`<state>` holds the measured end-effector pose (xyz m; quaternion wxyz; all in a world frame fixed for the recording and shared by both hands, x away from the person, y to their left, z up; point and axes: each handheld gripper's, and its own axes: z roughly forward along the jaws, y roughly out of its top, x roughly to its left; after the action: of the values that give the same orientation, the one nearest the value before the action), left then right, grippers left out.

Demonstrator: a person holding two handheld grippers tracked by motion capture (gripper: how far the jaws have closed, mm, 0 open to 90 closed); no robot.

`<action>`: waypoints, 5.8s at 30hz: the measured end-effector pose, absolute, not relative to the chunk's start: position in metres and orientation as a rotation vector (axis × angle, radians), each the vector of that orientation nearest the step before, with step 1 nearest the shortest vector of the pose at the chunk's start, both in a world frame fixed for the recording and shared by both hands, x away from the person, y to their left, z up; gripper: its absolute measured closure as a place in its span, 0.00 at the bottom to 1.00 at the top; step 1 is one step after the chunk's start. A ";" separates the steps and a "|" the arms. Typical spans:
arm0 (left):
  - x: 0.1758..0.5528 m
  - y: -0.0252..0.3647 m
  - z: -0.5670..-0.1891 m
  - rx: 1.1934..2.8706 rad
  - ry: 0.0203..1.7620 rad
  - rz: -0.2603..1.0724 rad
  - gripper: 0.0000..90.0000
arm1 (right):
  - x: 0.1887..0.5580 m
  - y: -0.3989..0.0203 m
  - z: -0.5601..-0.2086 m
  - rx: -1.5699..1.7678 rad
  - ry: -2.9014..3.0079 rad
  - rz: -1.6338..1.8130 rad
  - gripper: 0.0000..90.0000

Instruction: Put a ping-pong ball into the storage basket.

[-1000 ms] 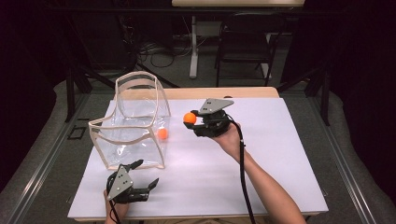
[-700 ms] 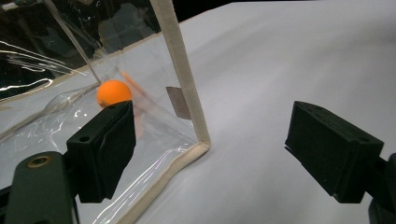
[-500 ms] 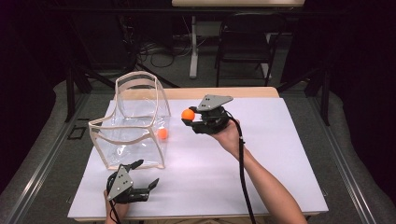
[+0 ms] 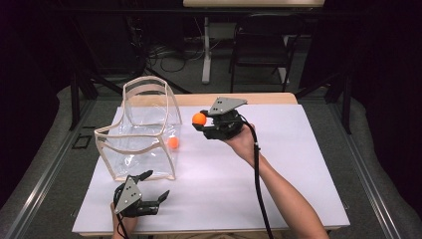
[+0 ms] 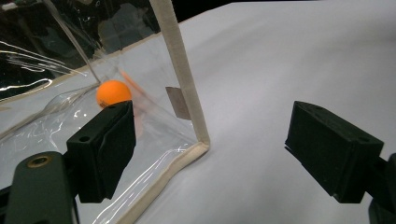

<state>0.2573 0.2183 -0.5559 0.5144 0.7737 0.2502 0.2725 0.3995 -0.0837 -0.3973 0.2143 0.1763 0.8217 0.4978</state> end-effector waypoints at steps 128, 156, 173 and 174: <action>0.257 0.219 -0.556 1.857 0.602 0.656 0.18 | 0.421 -0.031 -0.348 0.382 2.229 1.380 0.56; 0.257 0.219 -0.556 1.857 0.603 0.656 0.18 | 0.421 -0.020 -0.347 0.370 2.222 1.413 0.56; 0.257 0.219 -0.556 1.858 0.601 0.654 0.18 | 0.422 -0.012 -0.347 0.370 2.214 1.433 0.56; 0.257 0.219 -0.556 1.857 0.601 0.654 0.18 | 0.422 -0.011 -0.347 0.369 2.214 1.434 0.56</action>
<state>0.2568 0.2191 -0.5558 0.5154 0.7731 0.2501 0.2722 0.4219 -0.0113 -0.3472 0.2365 0.1347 0.8076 0.5231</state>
